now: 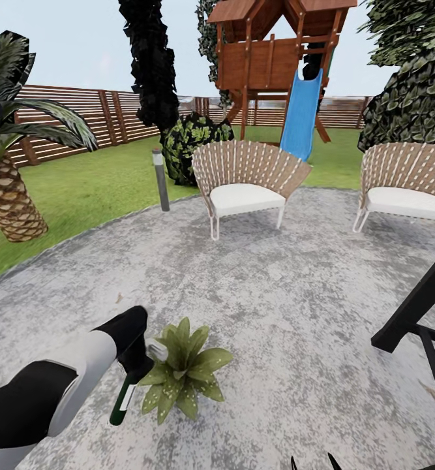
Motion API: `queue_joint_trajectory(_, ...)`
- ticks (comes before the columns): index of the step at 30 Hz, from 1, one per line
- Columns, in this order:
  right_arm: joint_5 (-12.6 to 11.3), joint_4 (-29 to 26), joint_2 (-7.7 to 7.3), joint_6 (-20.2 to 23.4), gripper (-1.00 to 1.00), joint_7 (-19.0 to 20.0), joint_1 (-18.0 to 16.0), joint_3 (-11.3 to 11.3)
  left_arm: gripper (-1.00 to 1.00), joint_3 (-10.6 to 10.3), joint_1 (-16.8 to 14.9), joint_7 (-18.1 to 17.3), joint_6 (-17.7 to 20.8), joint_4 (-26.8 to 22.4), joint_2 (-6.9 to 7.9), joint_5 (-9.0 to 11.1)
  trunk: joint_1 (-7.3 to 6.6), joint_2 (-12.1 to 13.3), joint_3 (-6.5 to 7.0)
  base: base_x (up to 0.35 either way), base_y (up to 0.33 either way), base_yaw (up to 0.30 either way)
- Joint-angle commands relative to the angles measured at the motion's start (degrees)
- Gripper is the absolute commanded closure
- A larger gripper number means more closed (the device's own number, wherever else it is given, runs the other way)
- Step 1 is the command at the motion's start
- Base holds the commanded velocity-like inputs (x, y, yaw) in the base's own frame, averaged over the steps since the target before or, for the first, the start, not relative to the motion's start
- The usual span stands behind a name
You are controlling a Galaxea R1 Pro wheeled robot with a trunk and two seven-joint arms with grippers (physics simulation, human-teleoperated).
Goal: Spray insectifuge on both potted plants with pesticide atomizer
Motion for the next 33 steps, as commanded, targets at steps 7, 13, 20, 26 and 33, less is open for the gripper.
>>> queue_joint_trajectory(7,0.6,0.0,0.05,-0.1,-1.0,-0.6,0.0,-0.1,1.0,0.0,-0.6,-1.8,0.4,-0.5,-1.09,-0.9,0.0,0.0,-0.05,0.114,0.153,0.0)
queue_joint_trajectory(13,0.6,0.0,0.05,0.0,-1.0,-0.6,0.0,-0.1,1.0,0.0,-0.6,-2.0,0.4,-0.5,-1.15,-0.7,0.0,0.0,-0.05,0.009,0.01,0.0)
queue_joint_trajectory(20,0.6,0.0,0.05,-0.1,-1.0,-0.6,0.0,-0.1,1.0,0.1,-2.1,-2.1,0.6,-0.7,-5.32,-0.5,0.0,0.0,-0.05,0.0,0.0,0.0)
queue_joint_trajectory(26,0.6,0.0,0.02,-0.1,-1.0,-0.6,0.0,-0.1,1.0,-0.1,-1.7,-6.8,0.0,-0.6,-5.04,-1.1,0.0,0.0,-0.05,0.0,0.0,-0.01)
queue_joint_trajectory(33,0.6,0.0,0.05,-0.1,-1.0,-0.6,0.0,-0.1,1.0,-0.1,-1.4,-7.4,-0.2,-0.6,-3.22,-1.3,0.0,0.0,-0.05,0.0,0.0,-0.181)
